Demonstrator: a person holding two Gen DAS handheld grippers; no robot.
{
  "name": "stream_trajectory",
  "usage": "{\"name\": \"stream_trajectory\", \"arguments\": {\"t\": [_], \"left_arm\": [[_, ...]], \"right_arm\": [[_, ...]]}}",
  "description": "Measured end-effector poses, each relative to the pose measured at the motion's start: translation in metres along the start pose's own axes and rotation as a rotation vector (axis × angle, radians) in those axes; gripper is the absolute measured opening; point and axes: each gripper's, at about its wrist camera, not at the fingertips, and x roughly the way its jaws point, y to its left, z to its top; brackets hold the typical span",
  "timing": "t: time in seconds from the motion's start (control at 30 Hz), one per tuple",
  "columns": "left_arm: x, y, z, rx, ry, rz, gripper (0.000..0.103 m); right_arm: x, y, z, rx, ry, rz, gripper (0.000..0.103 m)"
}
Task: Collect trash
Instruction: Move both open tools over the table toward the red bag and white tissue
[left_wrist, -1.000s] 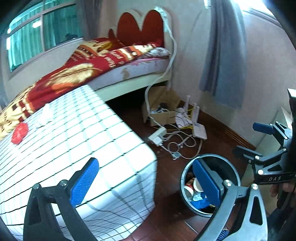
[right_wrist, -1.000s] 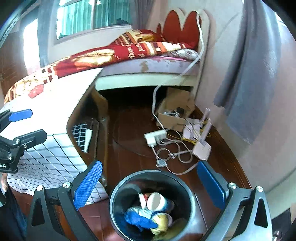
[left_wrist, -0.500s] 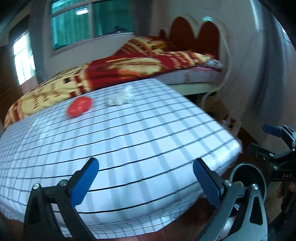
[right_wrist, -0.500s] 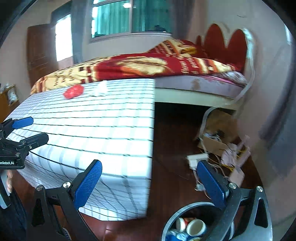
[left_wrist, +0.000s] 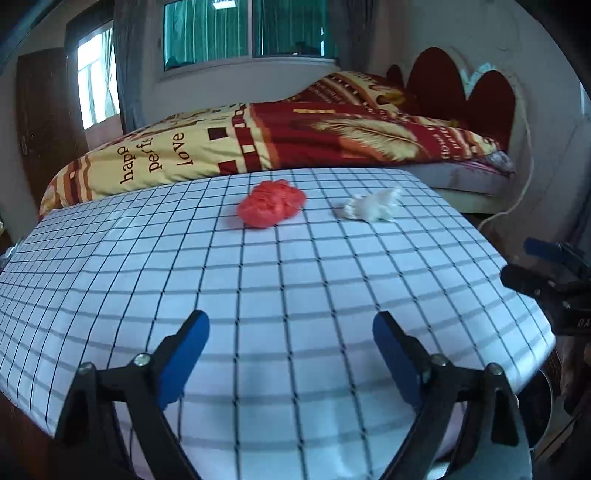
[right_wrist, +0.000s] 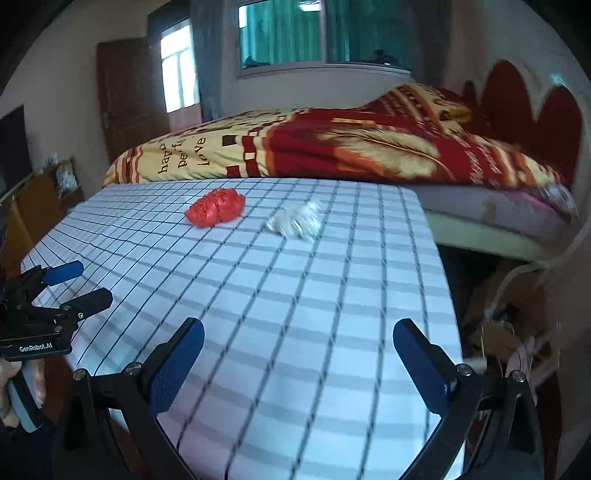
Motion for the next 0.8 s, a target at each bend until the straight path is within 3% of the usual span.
{"name": "stream_trajectory", "arguments": {"t": [0.3, 0.43, 0.8], "left_arm": [[0.080, 0.030, 0.047, -0.015, 0.032, 0.011, 0.088], [0.107, 0.032, 0.061, 0.009, 0.050, 0.011, 0.088], [0.140, 0.029, 0.082, 0.026, 0.062, -0.013, 0.088]], "right_arm": [[0.114, 0.001, 0.067, -0.085, 0.095, 0.007, 0.103], [0.153, -0.002, 0.079, -0.098, 0.145, 0.005, 0.096], [0.192, -0.002, 0.090, -0.118, 0.189, 0.027, 0.083]]}}
